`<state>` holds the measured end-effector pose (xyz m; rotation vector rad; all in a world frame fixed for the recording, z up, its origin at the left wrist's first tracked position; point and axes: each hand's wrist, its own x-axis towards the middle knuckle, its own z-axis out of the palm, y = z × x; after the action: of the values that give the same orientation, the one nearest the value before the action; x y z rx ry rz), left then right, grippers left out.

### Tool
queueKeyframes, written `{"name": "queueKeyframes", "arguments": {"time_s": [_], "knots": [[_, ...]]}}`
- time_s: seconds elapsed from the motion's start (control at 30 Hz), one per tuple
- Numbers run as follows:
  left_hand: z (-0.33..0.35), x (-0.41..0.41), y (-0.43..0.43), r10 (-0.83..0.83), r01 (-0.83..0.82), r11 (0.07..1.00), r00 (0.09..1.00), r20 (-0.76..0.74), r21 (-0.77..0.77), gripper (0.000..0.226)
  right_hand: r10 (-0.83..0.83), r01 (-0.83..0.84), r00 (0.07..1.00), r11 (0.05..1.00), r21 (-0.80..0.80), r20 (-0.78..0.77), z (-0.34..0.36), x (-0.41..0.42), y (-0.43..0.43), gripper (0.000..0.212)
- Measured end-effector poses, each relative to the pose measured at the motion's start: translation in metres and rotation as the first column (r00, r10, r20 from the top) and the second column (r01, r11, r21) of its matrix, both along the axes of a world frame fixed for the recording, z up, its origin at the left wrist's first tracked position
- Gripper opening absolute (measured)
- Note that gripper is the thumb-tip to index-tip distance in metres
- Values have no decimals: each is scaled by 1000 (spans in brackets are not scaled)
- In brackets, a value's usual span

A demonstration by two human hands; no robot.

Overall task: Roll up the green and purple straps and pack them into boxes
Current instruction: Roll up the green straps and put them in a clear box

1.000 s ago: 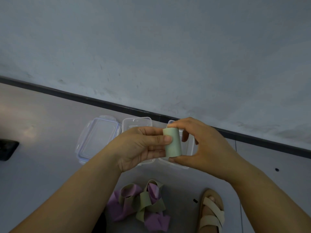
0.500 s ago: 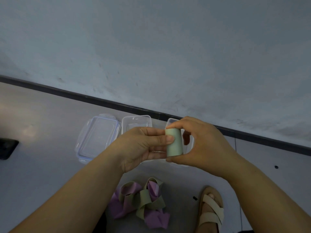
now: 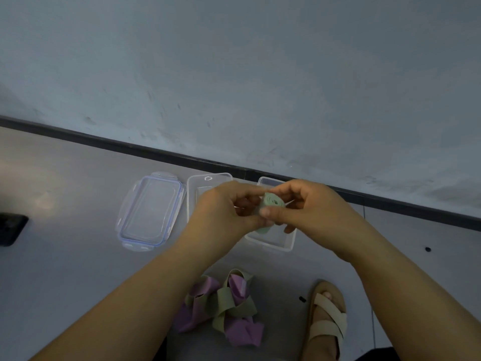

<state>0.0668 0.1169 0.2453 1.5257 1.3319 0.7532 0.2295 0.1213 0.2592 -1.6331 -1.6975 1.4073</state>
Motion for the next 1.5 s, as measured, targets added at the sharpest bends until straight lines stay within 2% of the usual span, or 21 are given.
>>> {"name": "queueKeyframes", "arguments": {"time_s": [0.1, 0.27, 0.33, 0.4, 0.43, 0.5, 0.53, 0.6, 0.7, 0.87, 1.07, 1.17, 1.23, 1.33, 1.4, 1.5], "knots": [[-5, 0, -2, 26, -27, 999, 999, -21, -19, 39, 15, -15, 999, 1000, 7, 28, 1, 1, 0, 22], [-7, -3, -1, -41, 41, 997, 999, 3, -72, 34, -5, 4, 1000, 999, 33, 24, -7, -2, -2, 17], [-12, -11, 1, -44, 59, 985, 994, 96, -159, 33, -28, 28, 1000, 1000, 1, -14, -12, -2, -2, 15], [-26, -26, 1, 20, 37, 953, 983, 184, -300, 35, -60, 60, 998, 998, -19, -23, -19, 0, 0, 12], [-38, -35, 0, 50, 15, 930, 985, 165, -368, 35, -74, 74, 997, 997, -23, -17, -22, 1, 1, 11], [-72, -54, 1, 2, -30, 903, 998, -65, -428, 28, -89, 89, 996, 996, -33, -7, -28, -1, 4, 11], [-92, -62, 1, -74, -27, 904, 973, -219, -426, 27, -81, 81, 997, 996, -32, 4, -30, -3, 6, 11], [-132, -73, 4, -254, 39, 904, 850, -461, -427, 32, -41, 42, 997, 999, -9, 57, -33, -8, 10, 12], [-181, -76, 13, -422, 142, 884, 654, -628, -446, 41, 25, -27, 990, 999, 18, 140, -37, -15, 14, 14], [-241, -64, 35, -453, 191, 887, 542, -707, -421, 46, 32, -32, 985, 999, -6, 171, -47, -18, 20, 13], [-291, -56, 40, -597, 252, 802, 370, -712, -541, 45, 49, -56, 977, 998, 25, 206, -54, -13, 21, 24], [-304, -66, 34, -601, 260, 799, 298, -742, -542, 42, 37, -42, 982, 999, 24, 183, -58, -13, 21, 27], [-298, -73, 38, -565, 294, 823, 327, -758, -486, 37, 44, -46, 981, 999, 4, 188, -61, -14, 23, 25], [-265, -79, 59, -531, 377, 841, 444, -722, -387, 29, 41, -41, 977, 999, -4, 209, -63, -13, 25, 24], [-228, -81, 80, -505, 373, 862, 561, -656, -344, 27, 18, -17, 979, 1000, -3, 204, -59, -12, 26, 24], [-170, -85, 107, -421, 265, 891, 786, -453, -368, 18, 10, -5, 986, 1000, -29, 167, -50, -13, 27, 22]]}}
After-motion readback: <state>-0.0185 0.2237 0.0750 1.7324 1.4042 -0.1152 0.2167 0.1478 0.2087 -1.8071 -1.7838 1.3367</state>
